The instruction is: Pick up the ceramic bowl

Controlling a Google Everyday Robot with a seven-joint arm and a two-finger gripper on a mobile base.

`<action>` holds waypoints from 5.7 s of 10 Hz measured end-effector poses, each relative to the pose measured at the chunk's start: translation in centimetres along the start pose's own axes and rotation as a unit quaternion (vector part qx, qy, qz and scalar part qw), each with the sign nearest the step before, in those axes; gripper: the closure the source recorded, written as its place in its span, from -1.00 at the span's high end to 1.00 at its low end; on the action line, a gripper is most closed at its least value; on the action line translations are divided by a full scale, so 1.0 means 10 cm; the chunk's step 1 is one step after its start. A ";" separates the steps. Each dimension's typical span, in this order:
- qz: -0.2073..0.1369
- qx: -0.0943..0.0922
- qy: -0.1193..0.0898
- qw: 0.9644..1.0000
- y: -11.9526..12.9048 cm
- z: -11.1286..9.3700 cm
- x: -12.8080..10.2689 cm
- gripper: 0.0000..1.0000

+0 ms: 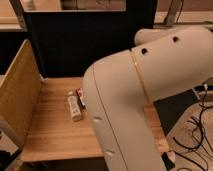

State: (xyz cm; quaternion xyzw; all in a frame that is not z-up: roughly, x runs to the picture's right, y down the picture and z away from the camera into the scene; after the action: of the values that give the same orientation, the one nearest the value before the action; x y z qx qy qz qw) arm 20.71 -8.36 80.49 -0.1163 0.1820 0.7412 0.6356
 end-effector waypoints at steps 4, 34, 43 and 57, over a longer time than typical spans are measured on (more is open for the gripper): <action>0.000 0.000 0.000 1.000 -0.01 0.00 0.00 0.33; -0.104 0.114 0.130 0.979 0.42 1.22 0.24 0.33; -0.118 0.067 0.222 0.966 0.68 2.00 0.49 0.09; -0.109 -0.039 0.144 0.983 0.90 1.37 -0.16 -1.00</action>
State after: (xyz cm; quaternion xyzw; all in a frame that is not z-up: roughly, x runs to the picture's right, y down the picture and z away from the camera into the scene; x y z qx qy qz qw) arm 12.92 -5.24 94.64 -0.2657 0.2282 0.6498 0.6746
